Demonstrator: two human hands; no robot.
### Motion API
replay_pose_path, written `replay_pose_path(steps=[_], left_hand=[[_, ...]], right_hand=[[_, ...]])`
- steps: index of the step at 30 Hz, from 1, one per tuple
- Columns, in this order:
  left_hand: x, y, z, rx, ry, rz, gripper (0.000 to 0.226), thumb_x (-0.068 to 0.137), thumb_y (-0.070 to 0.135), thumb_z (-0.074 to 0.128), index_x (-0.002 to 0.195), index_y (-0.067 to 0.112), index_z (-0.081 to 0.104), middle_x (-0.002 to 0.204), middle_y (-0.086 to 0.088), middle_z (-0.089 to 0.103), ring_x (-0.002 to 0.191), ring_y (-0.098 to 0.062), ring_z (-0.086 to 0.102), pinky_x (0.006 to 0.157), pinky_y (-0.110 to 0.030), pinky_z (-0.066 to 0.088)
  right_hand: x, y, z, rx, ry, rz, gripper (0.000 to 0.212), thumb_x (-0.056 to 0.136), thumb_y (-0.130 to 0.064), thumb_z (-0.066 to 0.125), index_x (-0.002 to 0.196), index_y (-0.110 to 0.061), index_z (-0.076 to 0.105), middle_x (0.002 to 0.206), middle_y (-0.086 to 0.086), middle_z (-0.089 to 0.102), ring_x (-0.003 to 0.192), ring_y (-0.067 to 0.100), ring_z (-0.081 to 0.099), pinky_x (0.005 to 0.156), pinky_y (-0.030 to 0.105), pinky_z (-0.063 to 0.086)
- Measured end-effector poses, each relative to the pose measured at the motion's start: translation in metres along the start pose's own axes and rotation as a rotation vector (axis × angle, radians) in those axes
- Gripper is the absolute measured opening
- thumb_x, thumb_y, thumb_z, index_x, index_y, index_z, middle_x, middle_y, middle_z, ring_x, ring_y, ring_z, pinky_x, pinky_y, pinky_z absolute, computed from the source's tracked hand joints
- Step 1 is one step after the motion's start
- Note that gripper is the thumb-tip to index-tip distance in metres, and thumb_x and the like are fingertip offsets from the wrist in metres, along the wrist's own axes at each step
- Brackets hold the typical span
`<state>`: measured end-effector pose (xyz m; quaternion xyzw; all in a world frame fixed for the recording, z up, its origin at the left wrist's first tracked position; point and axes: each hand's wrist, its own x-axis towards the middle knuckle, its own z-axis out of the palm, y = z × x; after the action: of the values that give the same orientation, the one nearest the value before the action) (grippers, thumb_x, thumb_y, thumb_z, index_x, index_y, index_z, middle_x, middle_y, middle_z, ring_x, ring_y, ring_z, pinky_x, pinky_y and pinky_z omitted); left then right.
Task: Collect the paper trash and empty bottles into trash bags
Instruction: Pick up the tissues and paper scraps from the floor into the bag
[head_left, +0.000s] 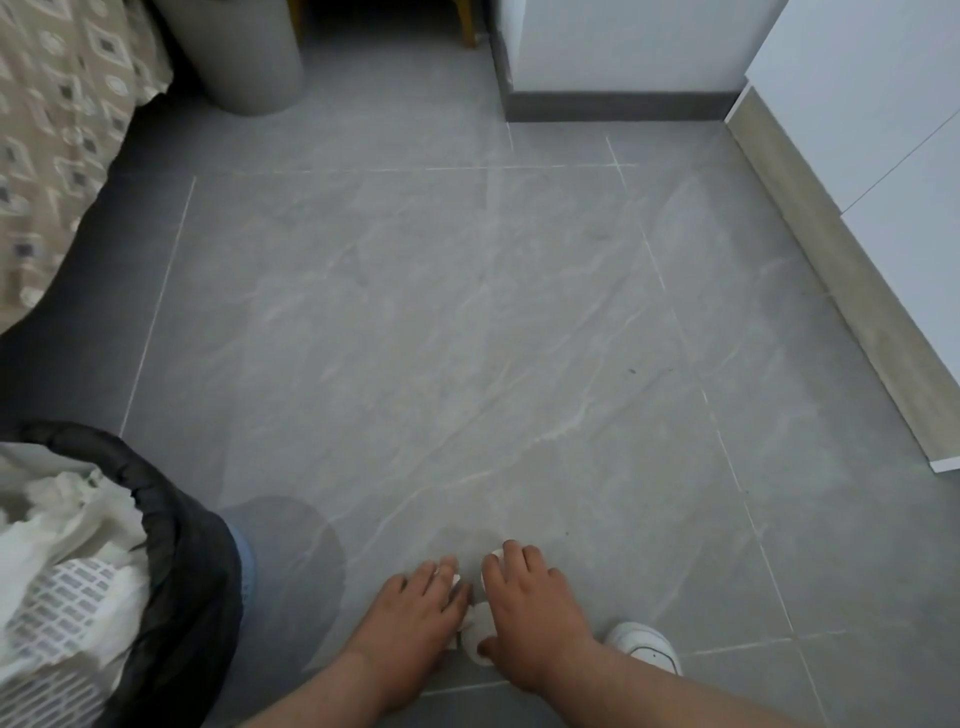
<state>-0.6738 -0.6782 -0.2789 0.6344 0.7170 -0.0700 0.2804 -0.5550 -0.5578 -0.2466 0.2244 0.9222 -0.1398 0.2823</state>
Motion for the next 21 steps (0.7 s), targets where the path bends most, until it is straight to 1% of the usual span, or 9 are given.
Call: replay_pose_path(steps=[2, 4, 5, 8, 9, 11, 13, 16, 21], left_hand=[[-0.003, 0.002, 0.001, 0.038, 0.075, 0.098, 0.059, 0.046, 0.032, 0.075, 0.1, 0.021, 0.057, 0.094, -0.005, 0.067, 0.076, -0.02, 0.06, 0.049, -0.022, 0.048], [-0.006, 0.003, 0.004, 0.076, 0.135, 0.131, 0.027, 0.06, 0.025, 0.054, 0.085, 0.023, 0.061, 0.08, 0.0, 0.061, 0.063, -0.016, 0.058, 0.043, -0.019, 0.044], [-0.007, 0.003, 0.006, 0.092, 0.092, 0.131, 0.024, 0.06, 0.023, 0.045, 0.079, 0.024, 0.059, 0.075, 0.001, 0.059, 0.059, -0.015, 0.057, 0.04, -0.018, 0.042], [-0.01, 0.004, 0.004, 0.069, -0.019, 0.094, 0.019, 0.06, 0.024, 0.037, 0.069, 0.027, 0.054, 0.067, 0.004, 0.055, 0.052, -0.012, 0.057, 0.038, -0.016, 0.04], [-0.009, 0.007, 0.0, 0.036, -0.055, 0.09, 0.026, 0.063, 0.024, 0.031, 0.072, 0.026, 0.056, 0.071, 0.002, 0.057, 0.057, -0.014, 0.06, 0.043, -0.017, 0.043], [-0.006, 0.012, -0.008, -0.014, -0.053, 0.077, 0.042, 0.08, 0.019, 0.021, 0.099, 0.014, 0.059, 0.101, -0.013, 0.057, 0.091, -0.026, 0.06, 0.072, -0.029, 0.05], [-0.002, 0.015, -0.011, 0.034, -0.199, 0.058, 0.034, 0.095, 0.013, 0.026, 0.121, 0.006, 0.048, 0.124, -0.019, 0.044, 0.116, -0.032, 0.046, 0.092, -0.043, 0.042], [0.0, 0.018, -0.013, -0.019, -0.297, 0.014, 0.03, 0.098, 0.012, 0.033, 0.124, 0.007, 0.045, 0.128, -0.019, 0.041, 0.119, -0.034, 0.042, 0.095, -0.046, 0.039], [0.0, 0.013, -0.011, -0.151, -0.266, -0.068, 0.026, 0.098, 0.02, 0.035, 0.12, 0.013, 0.048, 0.124, -0.016, 0.044, 0.118, -0.03, 0.045, 0.095, -0.042, 0.039]], right_hand=[[0.002, -0.002, 0.001, 0.01, 0.002, -0.004, 0.078, 0.08, -0.045, 0.066, 0.138, -0.011, 0.027, 0.142, 0.018, 0.029, 0.125, 0.036, 0.033, 0.095, 0.046, 0.039], [0.006, -0.002, -0.001, 0.005, -0.009, -0.003, 0.079, 0.079, -0.044, 0.068, 0.138, -0.011, 0.027, 0.139, 0.019, 0.031, 0.123, 0.036, 0.034, 0.095, 0.045, 0.039], [0.007, -0.003, -0.002, 0.003, -0.023, 0.002, 0.08, 0.079, -0.044, 0.069, 0.139, -0.011, 0.027, 0.137, 0.018, 0.031, 0.123, 0.035, 0.034, 0.095, 0.044, 0.039], [0.011, -0.003, -0.004, 0.044, -0.074, 0.0, 0.073, 0.079, -0.04, 0.07, 0.134, -0.012, 0.03, 0.133, 0.017, 0.032, 0.121, 0.034, 0.034, 0.095, 0.044, 0.041], [0.012, -0.003, -0.004, 0.068, -0.094, -0.001, 0.069, 0.08, -0.039, 0.07, 0.132, -0.013, 0.032, 0.133, 0.017, 0.033, 0.121, 0.034, 0.034, 0.095, 0.044, 0.042], [0.012, -0.004, -0.001, 0.114, -0.125, -0.004, 0.062, 0.082, -0.035, 0.069, 0.129, -0.013, 0.035, 0.132, 0.016, 0.033, 0.12, 0.034, 0.035, 0.097, 0.044, 0.043], [0.01, -0.004, 0.002, 0.137, -0.143, -0.013, 0.055, 0.085, -0.031, 0.067, 0.128, -0.011, 0.039, 0.133, 0.016, 0.035, 0.121, 0.034, 0.039, 0.098, 0.043, 0.042], [0.008, -0.005, 0.004, 0.128, -0.148, -0.038, 0.046, 0.087, -0.026, 0.063, 0.125, -0.01, 0.044, 0.133, 0.017, 0.038, 0.12, 0.034, 0.044, 0.099, 0.041, 0.041], [0.009, -0.007, 0.005, 0.098, -0.119, -0.088, 0.045, 0.085, -0.019, 0.064, 0.124, -0.011, 0.042, 0.13, 0.017, 0.043, 0.118, 0.036, 0.045, 0.095, 0.044, 0.042]])
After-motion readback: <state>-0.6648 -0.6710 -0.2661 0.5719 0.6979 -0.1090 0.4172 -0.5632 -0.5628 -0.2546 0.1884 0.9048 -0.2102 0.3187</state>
